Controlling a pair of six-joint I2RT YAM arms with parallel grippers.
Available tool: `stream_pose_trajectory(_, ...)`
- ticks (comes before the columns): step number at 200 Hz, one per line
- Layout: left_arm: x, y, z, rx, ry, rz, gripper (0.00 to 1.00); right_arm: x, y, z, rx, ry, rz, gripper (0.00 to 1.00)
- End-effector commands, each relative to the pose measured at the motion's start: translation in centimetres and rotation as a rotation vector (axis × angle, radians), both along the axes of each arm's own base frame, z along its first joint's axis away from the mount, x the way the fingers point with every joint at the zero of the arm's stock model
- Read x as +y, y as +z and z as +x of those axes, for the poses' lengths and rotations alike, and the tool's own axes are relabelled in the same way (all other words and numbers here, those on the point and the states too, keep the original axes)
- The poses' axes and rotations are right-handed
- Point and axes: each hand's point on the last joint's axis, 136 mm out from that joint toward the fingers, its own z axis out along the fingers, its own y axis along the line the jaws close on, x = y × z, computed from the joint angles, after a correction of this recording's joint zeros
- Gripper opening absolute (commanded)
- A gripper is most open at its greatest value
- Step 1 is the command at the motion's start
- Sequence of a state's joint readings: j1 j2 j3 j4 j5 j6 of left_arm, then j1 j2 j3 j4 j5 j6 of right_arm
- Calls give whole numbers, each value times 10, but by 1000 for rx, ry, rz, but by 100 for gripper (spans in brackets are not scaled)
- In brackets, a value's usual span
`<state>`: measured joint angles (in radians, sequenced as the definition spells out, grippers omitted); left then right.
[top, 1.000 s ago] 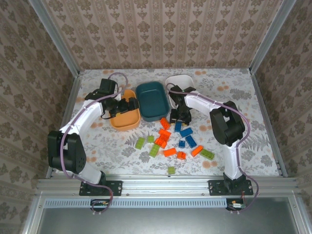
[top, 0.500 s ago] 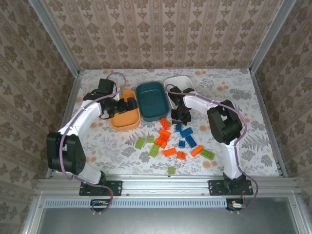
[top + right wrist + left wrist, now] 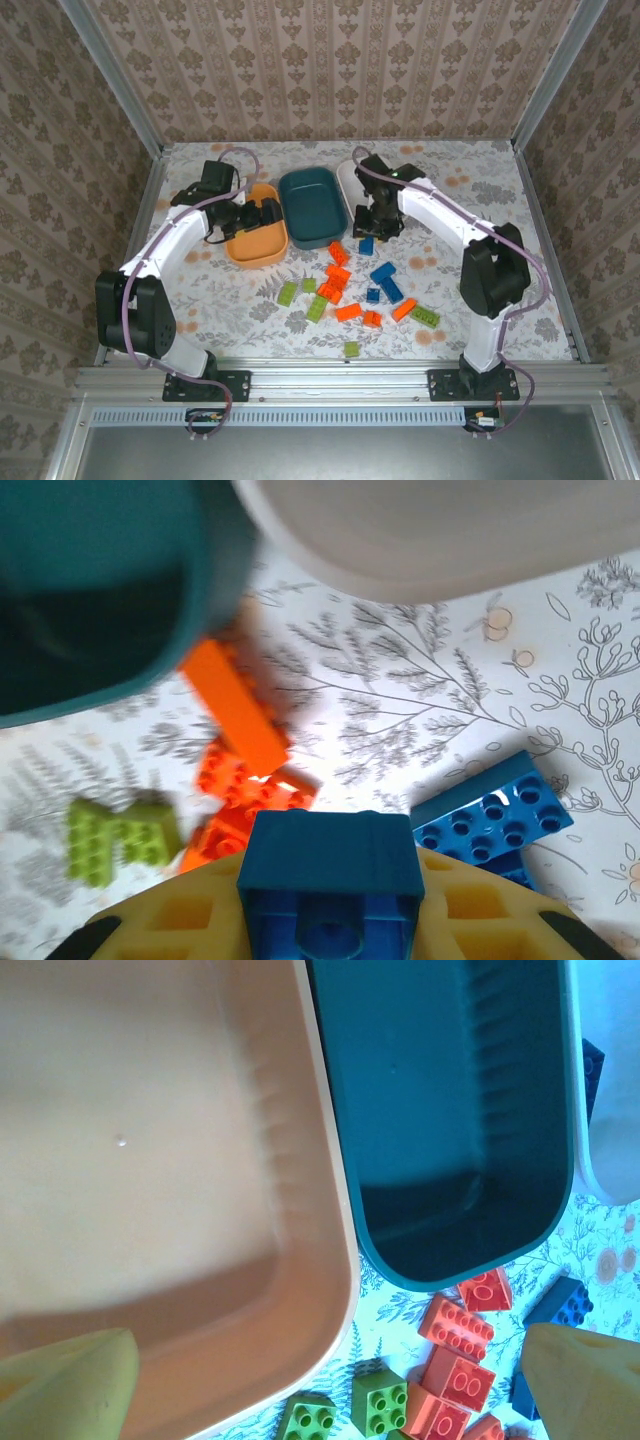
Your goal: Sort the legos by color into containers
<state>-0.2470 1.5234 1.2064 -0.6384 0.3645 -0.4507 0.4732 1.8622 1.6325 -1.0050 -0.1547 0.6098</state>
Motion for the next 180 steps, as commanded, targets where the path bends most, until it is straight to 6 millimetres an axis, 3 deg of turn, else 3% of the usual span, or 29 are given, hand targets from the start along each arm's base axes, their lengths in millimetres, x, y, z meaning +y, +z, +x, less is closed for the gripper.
stream_pose_trajectory(1,-4,2,5,-2,4,-27,100,-9,24,12,-18,-52,62,22)
stream_pose_trajectory(27,-6,3,6,-4,-1,-38,100,-23,17,62,-65,-121,62,22)
stream_pose_trajectory(60,-10,11,2,-14,-30,-35,100,-33,-16,118,-67,-169,30,21)
stream_pose_trajectory(98,-4,12,-8,-10,-32,-7,100,-40,-54,152,-28,-194,-1,21)
stream_pose_trajectory(122,0,12,-12,-3,-27,7,100,-42,-65,163,-15,-208,-2,26)
stream_pose_trajectory(155,5,12,-13,0,-19,17,100,-46,-41,167,-60,-209,-5,46)
stream_pose_trajectory(180,5,10,-9,0,-14,12,100,-49,6,157,-119,-184,9,60)
